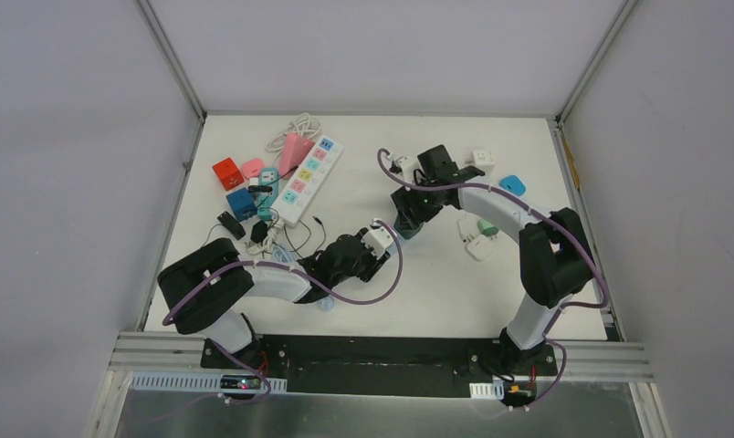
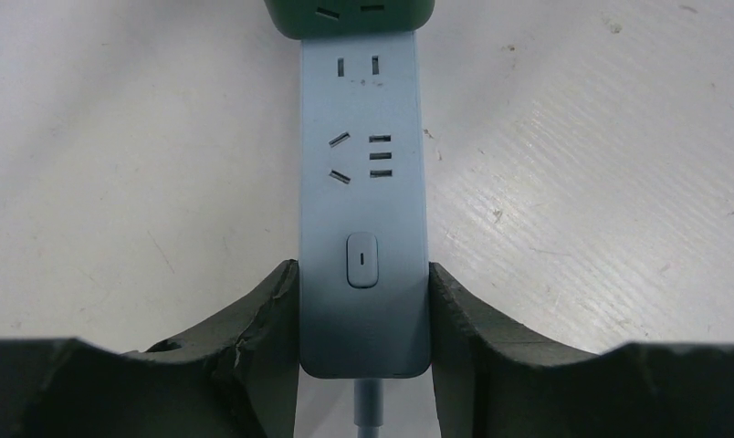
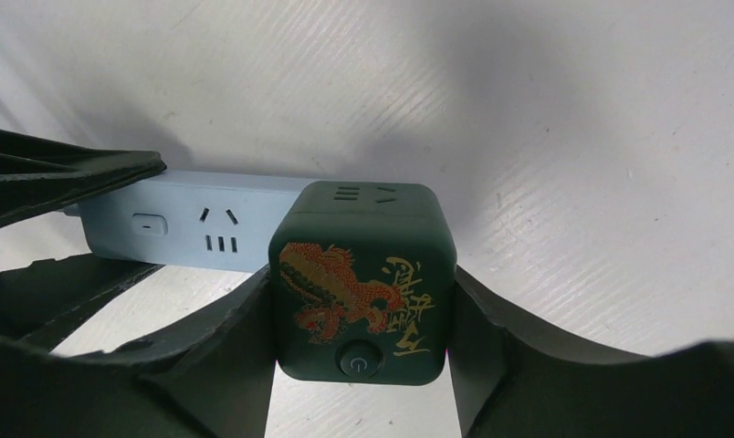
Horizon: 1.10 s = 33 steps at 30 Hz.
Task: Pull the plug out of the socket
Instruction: Remove the plug from the socket.
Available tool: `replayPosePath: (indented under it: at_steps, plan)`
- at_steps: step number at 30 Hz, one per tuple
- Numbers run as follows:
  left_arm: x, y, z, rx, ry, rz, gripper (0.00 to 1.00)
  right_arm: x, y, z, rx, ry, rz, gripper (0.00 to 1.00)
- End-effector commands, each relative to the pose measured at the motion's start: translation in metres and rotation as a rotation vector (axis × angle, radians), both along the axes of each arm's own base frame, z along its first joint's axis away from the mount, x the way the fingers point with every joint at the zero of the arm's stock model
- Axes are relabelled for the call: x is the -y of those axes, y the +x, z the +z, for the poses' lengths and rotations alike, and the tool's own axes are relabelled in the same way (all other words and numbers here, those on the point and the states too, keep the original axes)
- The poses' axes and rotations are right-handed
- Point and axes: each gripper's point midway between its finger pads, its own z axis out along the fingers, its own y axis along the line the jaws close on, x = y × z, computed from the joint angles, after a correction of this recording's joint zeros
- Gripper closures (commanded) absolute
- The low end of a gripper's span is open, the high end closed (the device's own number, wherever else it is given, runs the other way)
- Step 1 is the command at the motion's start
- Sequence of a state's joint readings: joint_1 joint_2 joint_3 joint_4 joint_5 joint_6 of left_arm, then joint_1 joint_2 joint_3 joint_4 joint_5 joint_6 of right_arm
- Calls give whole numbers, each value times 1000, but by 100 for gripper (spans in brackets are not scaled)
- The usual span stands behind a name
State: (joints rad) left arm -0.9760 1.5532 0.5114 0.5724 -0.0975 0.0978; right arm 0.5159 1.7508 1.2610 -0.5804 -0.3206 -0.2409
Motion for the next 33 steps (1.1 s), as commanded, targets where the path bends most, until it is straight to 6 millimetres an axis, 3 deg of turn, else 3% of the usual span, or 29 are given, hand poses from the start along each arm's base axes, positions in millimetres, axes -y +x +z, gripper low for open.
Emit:
replayPosePath:
  at_steps: [1, 4, 7, 13, 18, 24, 28, 33]
  plan:
    - [-7, -7, -8, -19, 55, -16, 100, -10, -14, 14, 83, -46, 18, 100]
    - [-3, -5, -5, -24, 56, -19, 100, -19, -15, 13, 207, -171, 60, 100]
    - [-1, -4, -5, -25, 59, -21, 100, -24, -19, 12, 208, -187, 85, 100]
    - [-6, -6, -10, -27, 76, -16, 100, -25, -37, 18, -27, 37, 110, 100]
    - [-9, -5, -11, -18, 84, -12, 100, -21, -37, 22, -47, 91, 83, 100]
    - [-7, -5, -10, -24, 79, -11, 100, -16, -24, 17, 80, -38, 55, 100]
    - [-4, -5, -12, -38, 82, -13, 100, -26, -28, 17, 162, -122, 102, 100]
    - [-3, -5, -14, -47, 88, -10, 100, -31, -35, 17, 141, -118, 141, 100]
